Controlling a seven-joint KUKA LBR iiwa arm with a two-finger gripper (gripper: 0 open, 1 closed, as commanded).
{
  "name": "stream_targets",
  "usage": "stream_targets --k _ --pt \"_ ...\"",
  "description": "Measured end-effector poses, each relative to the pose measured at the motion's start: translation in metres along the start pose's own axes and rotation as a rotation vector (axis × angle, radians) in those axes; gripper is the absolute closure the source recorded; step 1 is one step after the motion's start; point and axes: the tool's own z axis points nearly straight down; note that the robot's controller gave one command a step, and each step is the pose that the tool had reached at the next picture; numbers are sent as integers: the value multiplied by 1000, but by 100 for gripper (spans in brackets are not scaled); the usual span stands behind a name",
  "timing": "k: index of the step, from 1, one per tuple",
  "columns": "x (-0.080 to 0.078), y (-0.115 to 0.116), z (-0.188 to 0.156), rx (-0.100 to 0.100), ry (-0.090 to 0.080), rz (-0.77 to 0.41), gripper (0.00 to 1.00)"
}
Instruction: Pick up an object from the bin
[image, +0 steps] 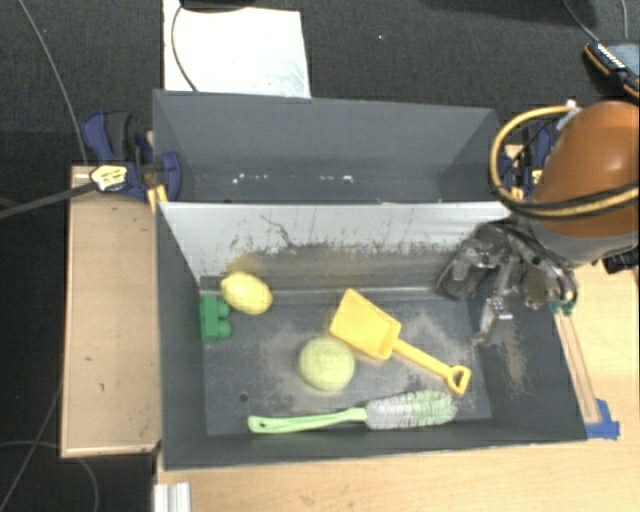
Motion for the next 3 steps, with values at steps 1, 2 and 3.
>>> stream_targets --k 1,2,3 --pt "20 35 146 -2 -4 200 0" --pt "13 36 71 1 -11 120 0" --pt "22 79 132 -3 6 181 0"
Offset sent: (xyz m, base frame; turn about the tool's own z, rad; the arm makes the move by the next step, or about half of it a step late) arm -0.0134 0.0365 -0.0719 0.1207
